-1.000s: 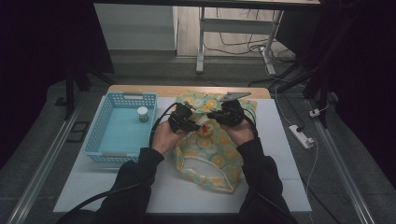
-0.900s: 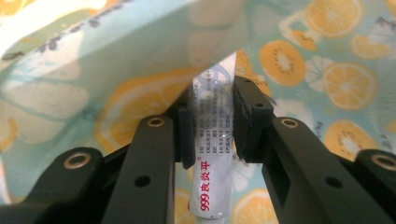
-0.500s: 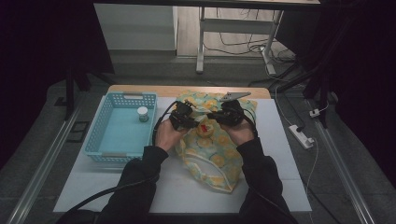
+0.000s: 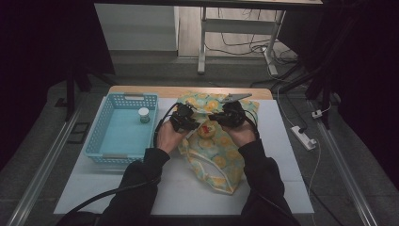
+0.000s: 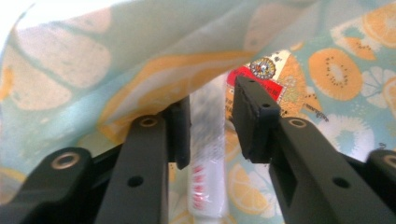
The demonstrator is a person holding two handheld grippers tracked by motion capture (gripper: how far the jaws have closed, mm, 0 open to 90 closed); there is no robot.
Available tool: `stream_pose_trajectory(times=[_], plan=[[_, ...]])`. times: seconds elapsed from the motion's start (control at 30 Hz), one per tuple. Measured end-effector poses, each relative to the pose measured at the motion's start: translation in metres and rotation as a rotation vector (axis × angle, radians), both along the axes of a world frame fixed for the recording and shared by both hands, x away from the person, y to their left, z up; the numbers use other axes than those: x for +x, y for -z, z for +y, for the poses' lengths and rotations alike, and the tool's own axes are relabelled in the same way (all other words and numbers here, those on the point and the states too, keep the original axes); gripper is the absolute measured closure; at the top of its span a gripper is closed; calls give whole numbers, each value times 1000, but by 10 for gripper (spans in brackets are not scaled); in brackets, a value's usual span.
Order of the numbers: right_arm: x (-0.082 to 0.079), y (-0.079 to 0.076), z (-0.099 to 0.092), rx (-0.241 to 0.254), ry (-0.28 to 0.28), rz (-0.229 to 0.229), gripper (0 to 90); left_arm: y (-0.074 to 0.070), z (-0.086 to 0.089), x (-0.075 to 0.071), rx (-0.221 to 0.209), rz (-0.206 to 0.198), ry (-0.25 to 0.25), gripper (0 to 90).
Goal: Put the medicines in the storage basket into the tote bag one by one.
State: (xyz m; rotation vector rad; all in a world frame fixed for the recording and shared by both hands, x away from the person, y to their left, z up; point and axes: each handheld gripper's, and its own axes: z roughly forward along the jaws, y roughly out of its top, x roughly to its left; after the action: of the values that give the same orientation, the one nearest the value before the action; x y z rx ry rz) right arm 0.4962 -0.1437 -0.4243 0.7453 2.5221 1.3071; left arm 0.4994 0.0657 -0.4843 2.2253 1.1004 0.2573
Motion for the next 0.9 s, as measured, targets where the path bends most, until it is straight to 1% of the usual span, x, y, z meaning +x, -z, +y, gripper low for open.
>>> stream_pose_trajectory(times=[0.07,0.2,0.3,0.33,0.37,0.43,0.63,0.7,0.73,0.8,0.9], plan=[[0,0,-1,0,1,-2,893,-3,0,-2,5,-11,11,620],[0,-1,-2,1,3,0,893,-7,1,-7,1,-7,41,557],[0,-1,-2,2,4,-1,893,-10,3,-10,-14,-15,67,521],[0,-1,-2,2,3,-1,892,-11,4,-12,-21,-20,74,516],[0,-1,-2,2,3,0,893,-13,5,-13,-38,-23,86,504],[0,-1,-2,3,2,-1,892,-15,7,-16,-71,-11,100,456],[1,-1,-3,0,4,-2,893,-27,13,-25,-124,-25,139,338],[1,-1,-3,1,4,-1,892,-30,16,-27,-140,-20,147,290],[1,-1,-3,0,4,-2,893,-33,17,-28,-142,-19,153,269],[0,-1,-2,0,3,-2,892,-38,20,-31,-126,-27,167,234],[0,-1,-3,1,3,-2,893,-44,25,-34,-125,-28,166,180]])
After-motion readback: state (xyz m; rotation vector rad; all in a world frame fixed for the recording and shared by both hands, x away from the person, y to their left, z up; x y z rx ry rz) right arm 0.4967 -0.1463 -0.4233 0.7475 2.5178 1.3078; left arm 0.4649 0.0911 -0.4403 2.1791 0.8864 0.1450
